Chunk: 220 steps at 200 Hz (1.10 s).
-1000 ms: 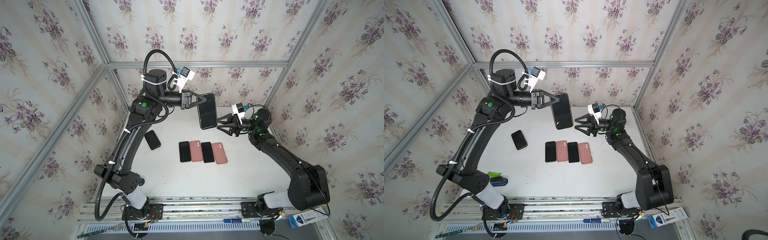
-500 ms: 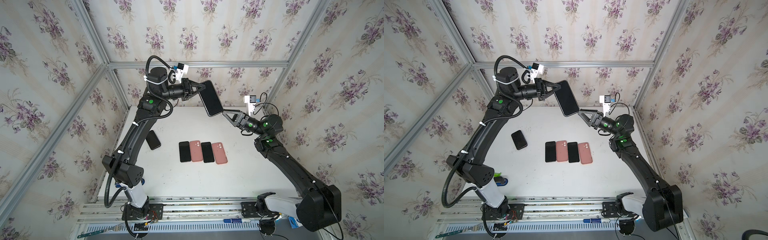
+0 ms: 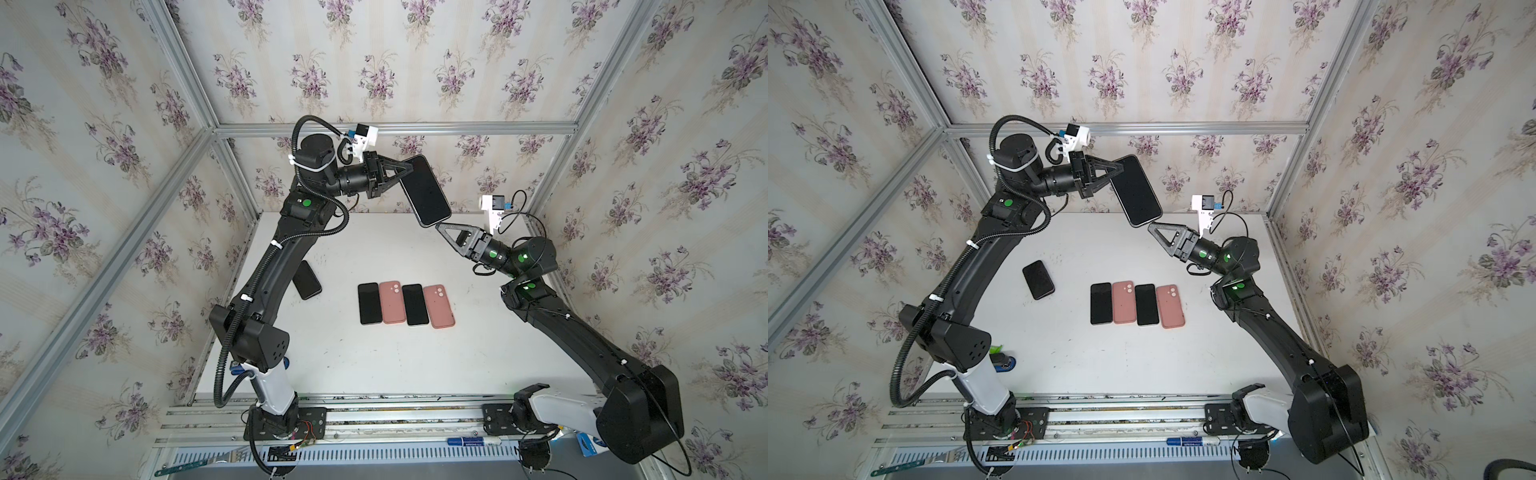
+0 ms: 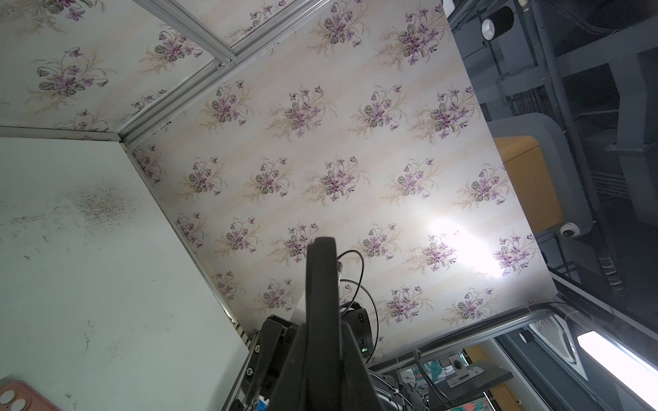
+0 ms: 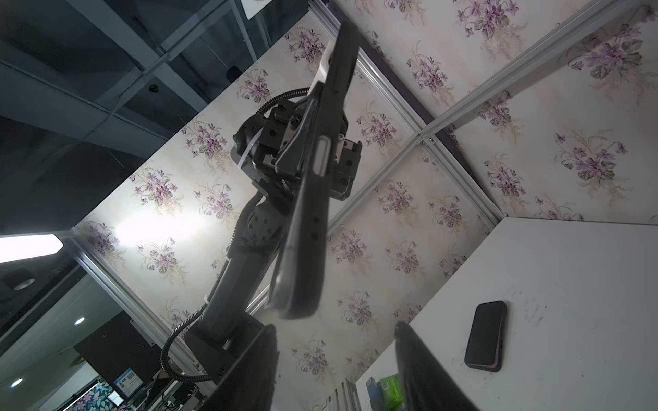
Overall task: Take the phone out of the phone case
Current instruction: Remove the phone case from the phone.
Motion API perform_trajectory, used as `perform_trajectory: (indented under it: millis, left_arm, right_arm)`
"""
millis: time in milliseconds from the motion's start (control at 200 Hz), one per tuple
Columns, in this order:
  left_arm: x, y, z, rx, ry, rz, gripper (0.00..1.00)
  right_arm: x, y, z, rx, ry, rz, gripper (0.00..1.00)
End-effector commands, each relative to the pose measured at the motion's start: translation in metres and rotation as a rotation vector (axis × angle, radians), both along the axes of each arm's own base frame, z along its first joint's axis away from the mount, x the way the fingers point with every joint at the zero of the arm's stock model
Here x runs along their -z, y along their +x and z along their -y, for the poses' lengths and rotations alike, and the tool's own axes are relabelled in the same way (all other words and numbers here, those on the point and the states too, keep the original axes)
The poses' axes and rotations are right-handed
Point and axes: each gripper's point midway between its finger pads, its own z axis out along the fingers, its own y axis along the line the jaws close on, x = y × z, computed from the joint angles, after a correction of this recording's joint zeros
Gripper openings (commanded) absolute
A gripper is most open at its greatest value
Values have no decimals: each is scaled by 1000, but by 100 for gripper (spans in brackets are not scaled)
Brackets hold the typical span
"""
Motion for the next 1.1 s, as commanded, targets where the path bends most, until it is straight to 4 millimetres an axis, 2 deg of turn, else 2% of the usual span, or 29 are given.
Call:
perform_trajectory:
  millis: [0, 320, 430, 640, 780, 1094]
  left_arm:
    - [-18, -8, 0, 29, -43, 58, 0]
    - [-14, -6, 1, 34, -45, 61, 0]
    - [-10, -2, -1, 20, -43, 50, 0]
    - [-14, 8, -9, -11, -62, 52, 0]
    - [-15, 10, -8, -4, -63, 56, 0]
    - [-15, 9, -7, 3, -64, 57, 0]
  right_arm:
    - [-12, 1, 2, 15, 32, 42, 56]
    - [-19, 8, -1, 0, 64, 55, 56]
    - [-23, 4, -2, -21, 73, 77, 56]
    - [-9, -7, -4, -63, 54, 50, 59]
    - [-15, -12, -3, -64, 68, 71, 61]
    - [-22, -3, -7, -68, 89, 77, 62]
